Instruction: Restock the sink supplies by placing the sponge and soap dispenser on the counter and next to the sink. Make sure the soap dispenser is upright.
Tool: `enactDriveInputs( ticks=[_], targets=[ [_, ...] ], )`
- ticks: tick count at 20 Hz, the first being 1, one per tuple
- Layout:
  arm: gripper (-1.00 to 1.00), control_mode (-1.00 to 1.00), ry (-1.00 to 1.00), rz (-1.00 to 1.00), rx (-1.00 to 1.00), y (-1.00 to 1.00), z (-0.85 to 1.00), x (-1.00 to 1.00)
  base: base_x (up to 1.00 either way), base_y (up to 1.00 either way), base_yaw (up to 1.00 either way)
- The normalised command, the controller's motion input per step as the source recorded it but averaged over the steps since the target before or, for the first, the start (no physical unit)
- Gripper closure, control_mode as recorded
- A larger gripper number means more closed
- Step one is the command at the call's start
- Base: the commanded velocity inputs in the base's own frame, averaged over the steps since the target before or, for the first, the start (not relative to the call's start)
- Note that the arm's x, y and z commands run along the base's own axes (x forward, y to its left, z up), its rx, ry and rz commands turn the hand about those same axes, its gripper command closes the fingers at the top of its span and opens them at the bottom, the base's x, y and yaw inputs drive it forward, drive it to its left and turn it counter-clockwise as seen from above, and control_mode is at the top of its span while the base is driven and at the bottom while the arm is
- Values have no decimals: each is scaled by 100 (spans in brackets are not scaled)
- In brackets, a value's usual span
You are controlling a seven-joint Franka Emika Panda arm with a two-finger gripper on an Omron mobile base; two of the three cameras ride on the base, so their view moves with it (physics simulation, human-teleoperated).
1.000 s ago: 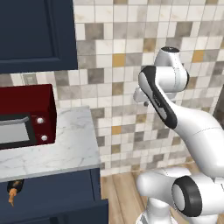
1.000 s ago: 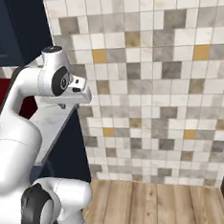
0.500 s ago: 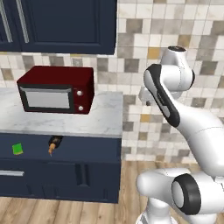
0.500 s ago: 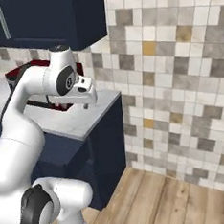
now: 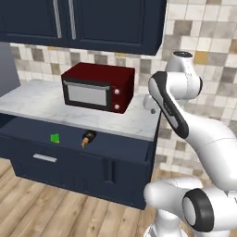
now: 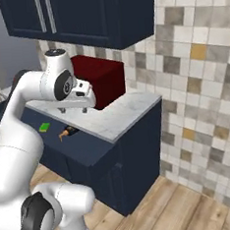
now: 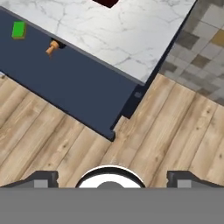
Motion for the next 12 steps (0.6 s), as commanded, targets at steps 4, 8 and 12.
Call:
enactDriveInputs(
  ticks=[4,8,12],
  targets=[
    [-100,100,0,0,0,0,0,0,27,-1,23],
    [-100,100,0,0,0,0,0,0,40,-16,27],
    [-100,100,0,0,0,0,0,0,61,-37,27]
  ],
)
